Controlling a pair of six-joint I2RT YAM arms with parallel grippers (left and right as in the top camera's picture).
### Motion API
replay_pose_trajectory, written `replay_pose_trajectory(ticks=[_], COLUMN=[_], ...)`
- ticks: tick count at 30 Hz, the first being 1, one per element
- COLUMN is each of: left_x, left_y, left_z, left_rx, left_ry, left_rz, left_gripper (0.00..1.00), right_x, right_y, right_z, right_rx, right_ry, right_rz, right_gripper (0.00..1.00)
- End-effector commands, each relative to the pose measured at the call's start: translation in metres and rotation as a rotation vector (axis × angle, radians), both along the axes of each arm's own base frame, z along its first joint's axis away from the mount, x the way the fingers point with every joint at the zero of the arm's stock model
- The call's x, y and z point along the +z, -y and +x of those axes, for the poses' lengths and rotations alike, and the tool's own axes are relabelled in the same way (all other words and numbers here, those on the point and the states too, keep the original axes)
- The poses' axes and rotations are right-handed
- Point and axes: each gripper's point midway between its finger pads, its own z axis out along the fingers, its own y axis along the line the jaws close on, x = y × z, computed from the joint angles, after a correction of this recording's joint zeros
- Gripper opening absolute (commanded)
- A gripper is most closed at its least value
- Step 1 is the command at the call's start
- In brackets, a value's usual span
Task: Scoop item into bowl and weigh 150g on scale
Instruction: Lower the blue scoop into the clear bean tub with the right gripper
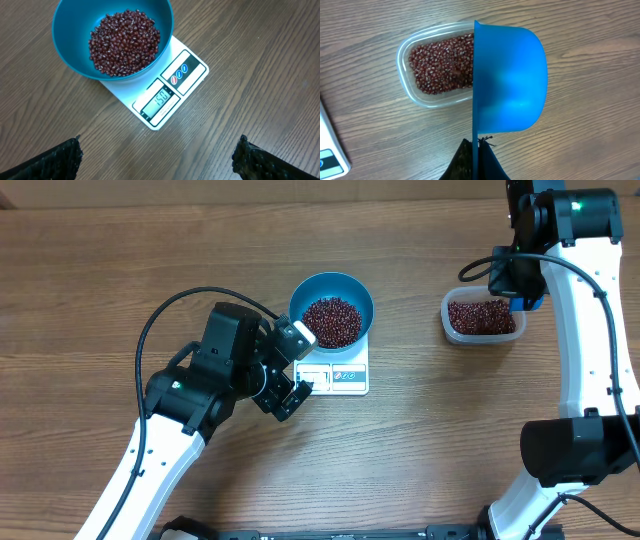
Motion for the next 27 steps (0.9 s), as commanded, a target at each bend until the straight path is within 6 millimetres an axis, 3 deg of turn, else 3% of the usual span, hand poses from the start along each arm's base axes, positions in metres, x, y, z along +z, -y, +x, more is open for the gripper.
replay_pose_trajectory(ticks=[1, 7, 15, 22, 27], left_x=[0.003, 0.003, 0.003, 0.003, 0.003], left_y=[-0.001, -0.001, -0.001, -0.001, -0.001], left_z=[0.002, 0.002, 0.002, 0.002, 0.002], left_rx=[0.01, 0.01, 0.01, 0.01, 0.01], left_ry=[0.003, 0.004, 0.004, 0.004, 0.004], left_rz=[-0.006, -0.007, -0.007, -0.007, -0.007], left_gripper=[1.0, 0.99, 0.99, 1.0, 1.0], right_x=[0.02, 0.021, 0.016, 0.017, 0.022], right_y=[0.007, 0.006, -0.023, -0.024, -0.024], right_z=[0.0, 0.003, 0.011, 0.013, 0.028], right_rx=[-0.033, -0.094, -0.368, -0.631, -0.688], right_ry=[0.071, 0.103, 0.183, 0.241, 0.315], right_rz=[-0.023, -0.001, 0.262, 0.336, 0.381], right_gripper=[0.04, 0.04, 0.04, 0.04, 0.04])
